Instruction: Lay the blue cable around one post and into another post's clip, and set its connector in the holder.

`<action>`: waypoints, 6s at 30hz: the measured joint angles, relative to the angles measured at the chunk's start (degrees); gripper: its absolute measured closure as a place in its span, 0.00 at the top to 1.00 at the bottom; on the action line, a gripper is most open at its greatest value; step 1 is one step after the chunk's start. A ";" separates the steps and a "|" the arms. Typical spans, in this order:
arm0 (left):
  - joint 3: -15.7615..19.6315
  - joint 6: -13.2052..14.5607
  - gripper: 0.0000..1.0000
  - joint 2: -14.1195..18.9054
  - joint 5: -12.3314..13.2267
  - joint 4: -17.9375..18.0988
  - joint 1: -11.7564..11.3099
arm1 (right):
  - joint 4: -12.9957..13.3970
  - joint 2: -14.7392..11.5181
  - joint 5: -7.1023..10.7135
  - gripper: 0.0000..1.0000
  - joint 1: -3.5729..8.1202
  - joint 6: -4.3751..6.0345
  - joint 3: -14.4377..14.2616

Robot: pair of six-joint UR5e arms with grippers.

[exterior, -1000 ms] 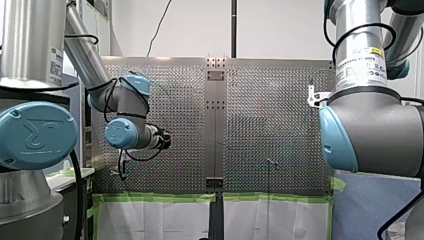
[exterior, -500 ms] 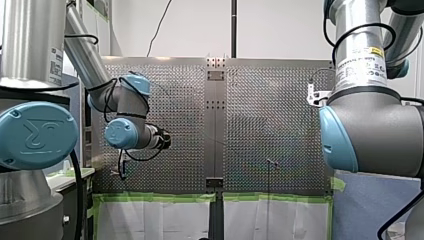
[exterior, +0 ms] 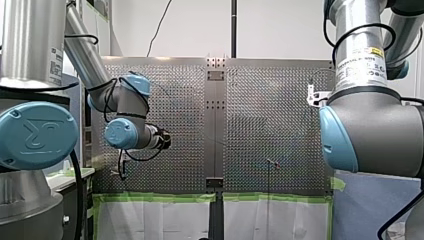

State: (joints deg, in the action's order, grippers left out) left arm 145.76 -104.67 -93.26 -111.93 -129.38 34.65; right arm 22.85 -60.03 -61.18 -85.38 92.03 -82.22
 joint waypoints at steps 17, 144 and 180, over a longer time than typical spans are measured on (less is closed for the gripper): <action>-0.01 0.00 1.00 -0.02 0.00 0.00 0.00 | 1.10 0.24 0.09 0.02 0.00 0.01 0.06; 0.13 -0.04 1.00 -0.03 -0.02 0.11 0.33 | -1.89 -3.80 -28.23 1.00 0.80 5.81 -6.11; 0.13 -1.35 1.00 -0.05 -5.30 9.20 -1.56 | -2.09 -7.25 -36.31 1.00 -15.40 2.29 -13.04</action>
State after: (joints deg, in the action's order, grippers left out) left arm 145.89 -106.02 -93.31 -117.23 -120.19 33.09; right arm 20.76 -67.28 -97.49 -100.79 94.32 -95.26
